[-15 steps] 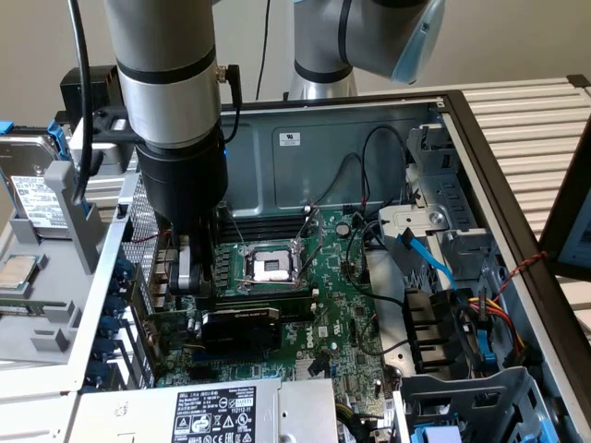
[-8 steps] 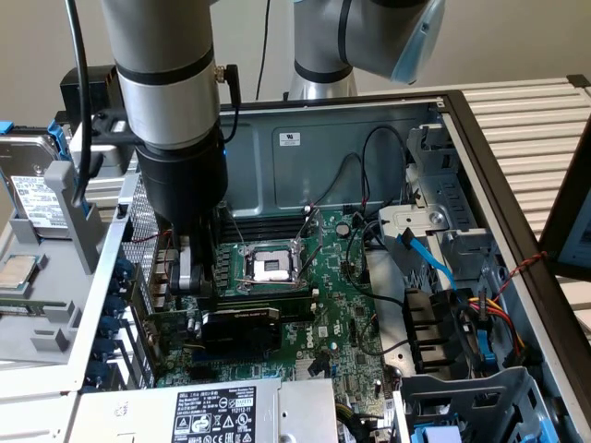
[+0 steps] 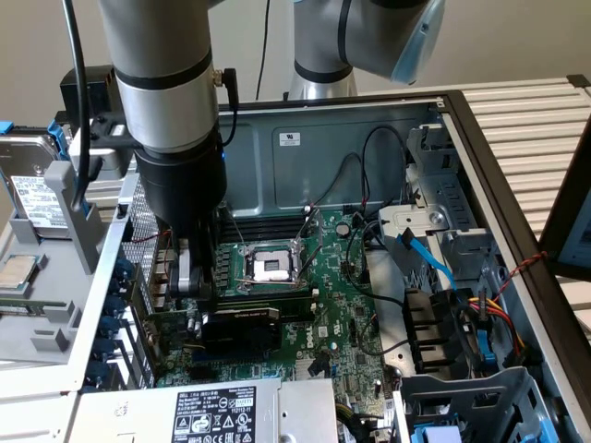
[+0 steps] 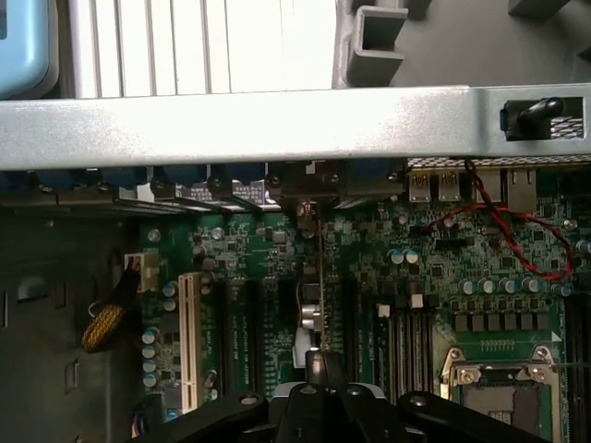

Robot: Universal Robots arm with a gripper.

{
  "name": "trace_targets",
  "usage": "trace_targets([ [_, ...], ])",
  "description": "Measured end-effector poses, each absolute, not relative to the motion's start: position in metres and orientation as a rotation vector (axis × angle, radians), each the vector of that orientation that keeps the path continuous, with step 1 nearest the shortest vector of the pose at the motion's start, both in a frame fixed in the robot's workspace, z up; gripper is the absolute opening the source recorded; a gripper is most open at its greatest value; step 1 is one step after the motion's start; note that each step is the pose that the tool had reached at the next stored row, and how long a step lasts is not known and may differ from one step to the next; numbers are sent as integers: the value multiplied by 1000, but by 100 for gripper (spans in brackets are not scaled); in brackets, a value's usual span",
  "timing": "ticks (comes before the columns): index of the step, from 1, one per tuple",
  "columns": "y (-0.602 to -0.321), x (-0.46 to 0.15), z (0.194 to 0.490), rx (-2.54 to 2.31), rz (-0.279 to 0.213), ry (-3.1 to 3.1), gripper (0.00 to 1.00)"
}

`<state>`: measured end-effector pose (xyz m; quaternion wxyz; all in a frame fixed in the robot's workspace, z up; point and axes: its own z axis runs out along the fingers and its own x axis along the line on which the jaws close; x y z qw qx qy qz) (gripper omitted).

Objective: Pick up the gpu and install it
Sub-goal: 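Press down on the gpu until it lock into place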

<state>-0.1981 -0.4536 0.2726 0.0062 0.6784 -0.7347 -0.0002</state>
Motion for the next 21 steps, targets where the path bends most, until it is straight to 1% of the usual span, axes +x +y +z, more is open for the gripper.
trace_targets([
  [21, -453, -200, 267, 2128, 12, -2305, 11],
])
